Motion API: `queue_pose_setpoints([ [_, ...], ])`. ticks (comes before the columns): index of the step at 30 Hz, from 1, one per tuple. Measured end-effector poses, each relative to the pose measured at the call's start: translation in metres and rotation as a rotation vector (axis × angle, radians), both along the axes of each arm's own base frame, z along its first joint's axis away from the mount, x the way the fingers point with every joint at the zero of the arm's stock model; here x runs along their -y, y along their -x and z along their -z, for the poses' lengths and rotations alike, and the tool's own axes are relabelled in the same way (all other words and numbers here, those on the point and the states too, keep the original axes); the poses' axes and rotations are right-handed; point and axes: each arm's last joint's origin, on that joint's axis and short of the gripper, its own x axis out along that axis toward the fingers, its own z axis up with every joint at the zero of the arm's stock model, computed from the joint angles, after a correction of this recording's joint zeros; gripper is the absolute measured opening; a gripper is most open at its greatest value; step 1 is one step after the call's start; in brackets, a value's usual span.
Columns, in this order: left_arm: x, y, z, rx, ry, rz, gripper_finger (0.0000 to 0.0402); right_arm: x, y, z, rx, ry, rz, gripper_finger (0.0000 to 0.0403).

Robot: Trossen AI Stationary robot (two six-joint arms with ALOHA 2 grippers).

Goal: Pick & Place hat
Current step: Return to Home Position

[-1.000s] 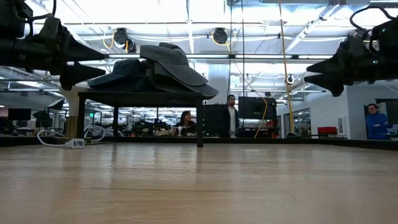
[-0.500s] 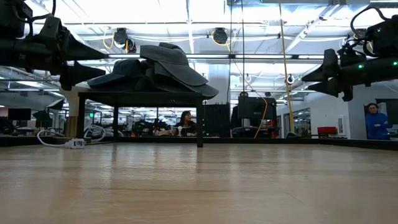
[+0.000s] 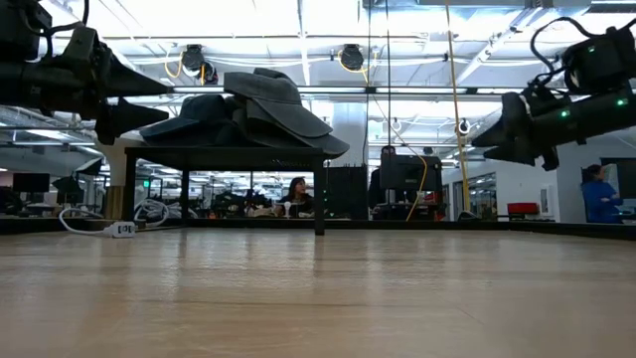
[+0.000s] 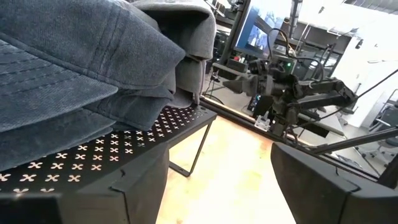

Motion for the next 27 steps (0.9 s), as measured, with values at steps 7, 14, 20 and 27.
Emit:
queue_pose_setpoints([
  [7,0.0,0.0,0.0,0.0,0.0,0.0,0.0298,-0.005,-0.004,0.009,-0.225,0.094,-0.006,0.0222],
  [14,0.0,0.0,0.0,0.001,0.0,0.0,0.0298,-0.01,0.0,0.03,-0.351,-0.095,-0.028,0.0222],
  [20,0.0,0.0,0.0,0.001,0.0,0.0,0.0289,-0.007,-0.002,0.022,-0.294,-0.033,-0.012,0.0222],
  [27,0.0,0.0,0.0,0.001,0.0,0.001,0.0278,-0.004,-0.005,0.009,-0.195,0.071,0.001,0.0222],
])
